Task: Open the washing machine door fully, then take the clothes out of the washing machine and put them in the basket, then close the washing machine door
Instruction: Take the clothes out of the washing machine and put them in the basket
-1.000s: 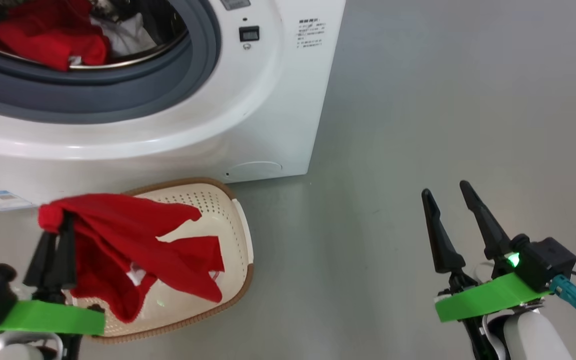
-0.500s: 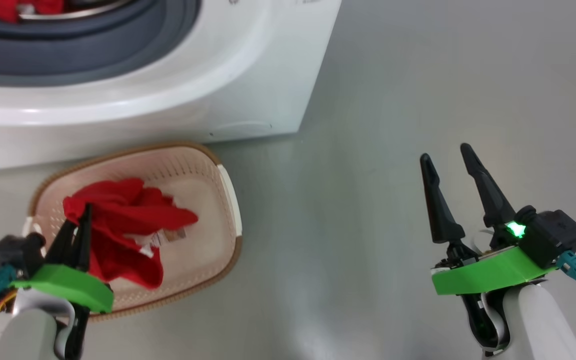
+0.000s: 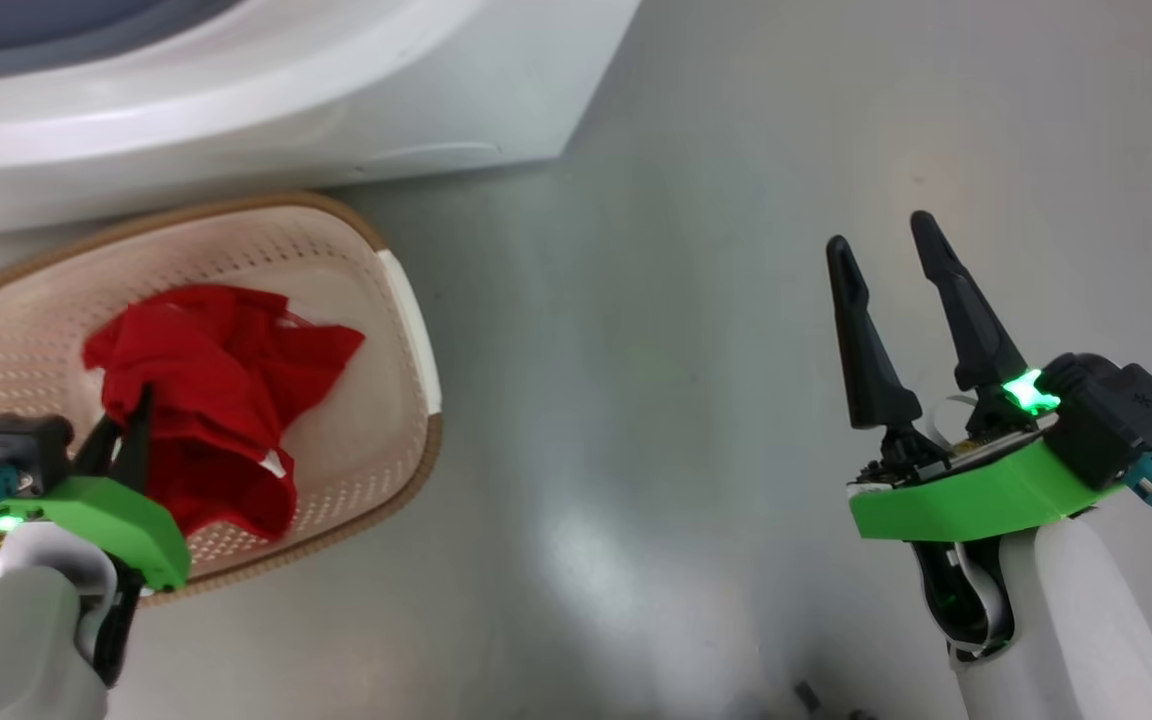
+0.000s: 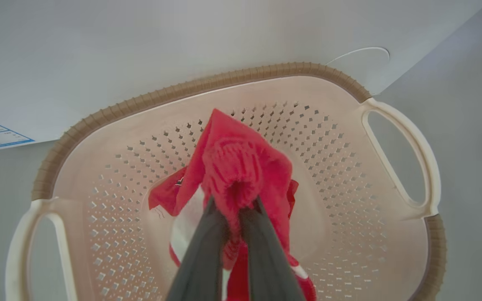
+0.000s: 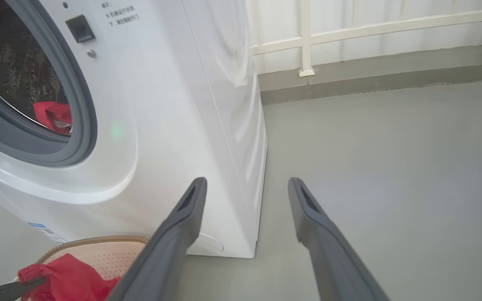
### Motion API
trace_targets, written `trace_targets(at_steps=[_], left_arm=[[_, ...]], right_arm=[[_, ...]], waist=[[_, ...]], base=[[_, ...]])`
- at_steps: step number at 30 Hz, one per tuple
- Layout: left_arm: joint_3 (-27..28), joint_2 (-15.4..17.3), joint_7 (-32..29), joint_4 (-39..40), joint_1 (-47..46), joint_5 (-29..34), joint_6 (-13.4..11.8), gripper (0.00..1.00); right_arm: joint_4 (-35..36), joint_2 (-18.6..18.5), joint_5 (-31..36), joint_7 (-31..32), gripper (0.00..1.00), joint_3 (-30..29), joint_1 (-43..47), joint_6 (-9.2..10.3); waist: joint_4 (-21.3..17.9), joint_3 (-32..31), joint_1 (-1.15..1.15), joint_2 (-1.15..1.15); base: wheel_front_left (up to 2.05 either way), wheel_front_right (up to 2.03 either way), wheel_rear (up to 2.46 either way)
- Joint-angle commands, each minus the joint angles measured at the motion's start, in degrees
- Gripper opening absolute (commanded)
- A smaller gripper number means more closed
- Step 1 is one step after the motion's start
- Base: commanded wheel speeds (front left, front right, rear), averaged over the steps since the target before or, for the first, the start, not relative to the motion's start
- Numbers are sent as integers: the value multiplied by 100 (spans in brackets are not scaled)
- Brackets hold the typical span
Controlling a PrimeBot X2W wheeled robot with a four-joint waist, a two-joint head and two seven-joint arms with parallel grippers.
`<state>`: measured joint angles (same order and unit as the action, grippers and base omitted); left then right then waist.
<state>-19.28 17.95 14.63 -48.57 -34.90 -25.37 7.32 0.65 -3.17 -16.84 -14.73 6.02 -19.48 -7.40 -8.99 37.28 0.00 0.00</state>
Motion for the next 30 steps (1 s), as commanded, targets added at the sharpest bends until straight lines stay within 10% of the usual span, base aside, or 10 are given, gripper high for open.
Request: trace_targets(at_steps=[1, 8, 10, 12, 30], left_arm=[[73, 263, 37, -117, -100, -103, 16, 0], [-111, 357, 37, -717, -349, -280, 16, 5], [-156, 380, 37, -812, -409, -342, 16, 39], [-196, 403, 37, -845, -434, -394, 16, 100], [84, 316, 37, -719, -204, -732, 16, 100]], right_arm=[[167, 29, -35, -27, 100, 158, 10, -9], [182, 29, -72, -27, 100, 255, 5, -9], [185, 29, -83, -27, 100, 277, 4, -9], [181, 29, -91, -27, 100, 278, 11, -9], [-2, 29, -71, -27, 100, 274, 71, -9]], waist=[[-180, 248, 0, 0], [-273, 371, 0, 0], [-296, 388, 0, 0], [-308, 387, 0, 0], [-209, -58, 0, 0]], base=[[0, 0, 0], [0, 0, 0], [0, 0, 0], [0, 0, 0], [0, 0, 0]])
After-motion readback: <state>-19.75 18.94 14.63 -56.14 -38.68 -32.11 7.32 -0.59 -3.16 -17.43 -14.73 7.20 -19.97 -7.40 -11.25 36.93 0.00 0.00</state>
